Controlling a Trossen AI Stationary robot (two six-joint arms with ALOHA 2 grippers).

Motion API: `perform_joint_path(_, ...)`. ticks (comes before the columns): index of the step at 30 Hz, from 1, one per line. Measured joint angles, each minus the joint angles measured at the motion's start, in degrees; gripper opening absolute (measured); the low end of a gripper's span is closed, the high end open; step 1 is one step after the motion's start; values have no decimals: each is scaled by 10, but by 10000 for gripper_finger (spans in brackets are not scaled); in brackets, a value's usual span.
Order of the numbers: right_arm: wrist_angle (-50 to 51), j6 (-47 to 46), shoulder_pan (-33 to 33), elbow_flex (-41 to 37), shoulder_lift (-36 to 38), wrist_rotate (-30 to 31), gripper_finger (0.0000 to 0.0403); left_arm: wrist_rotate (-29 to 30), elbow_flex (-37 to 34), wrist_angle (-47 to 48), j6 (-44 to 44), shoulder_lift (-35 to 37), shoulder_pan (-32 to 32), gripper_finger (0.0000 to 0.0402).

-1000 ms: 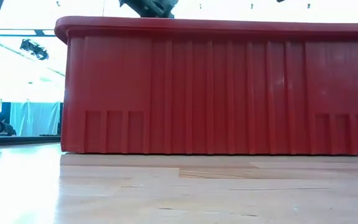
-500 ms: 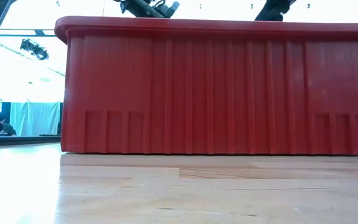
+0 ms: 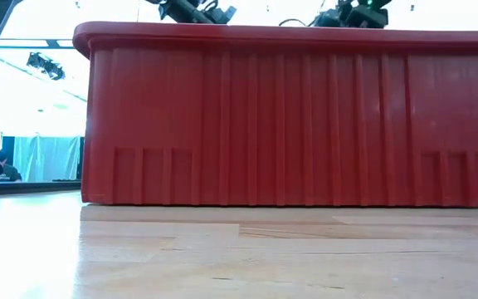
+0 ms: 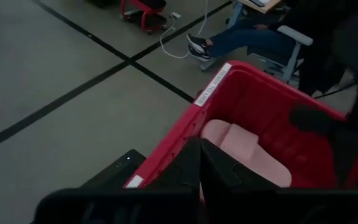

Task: Pick and place slides into bin
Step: Put the black slides into the red bin

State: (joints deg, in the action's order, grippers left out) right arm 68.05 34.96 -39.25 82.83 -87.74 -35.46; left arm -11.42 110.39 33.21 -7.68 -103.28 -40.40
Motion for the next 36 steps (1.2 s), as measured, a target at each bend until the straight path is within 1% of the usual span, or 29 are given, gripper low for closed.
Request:
perform_joint_path(3, 0, 24, 27, 0, -25, 16, 101, 0, 0, 0, 0, 0, -6, 21)
perform_joint_path(7, -4, 61, 67, 0, -53, 94, 101, 0, 0, 0, 1, 0, -7, 31)
perform_joint_path(9, -9, 64, 83, 0, -62, 116, 101, 0, 0, 0, 20, 0, -7, 33)
perform_joint_path(13, -32, 39, 106, 0, -74, 125, 101, 0, 0, 1, 55, 0, -7, 27)
perform_joint_path(22, -34, 52, 153, 0, -113, 131, 101, 0, 0, 1, 60, 0, -7, 10)
perform_joint_path(24, -34, 56, 162, 0, -128, 142, 103, 0, 0, 1, 60, 0, -7, 11)
perform_joint_path(29, -45, 57, 175, 0, -158, 193, 113, 0, 0, 1, 60, 0, -7, 19)
perform_joint_path(36, -46, 56, 182, 0, -171, 195, 119, 0, 0, 2, 60, 0, -7, 10)
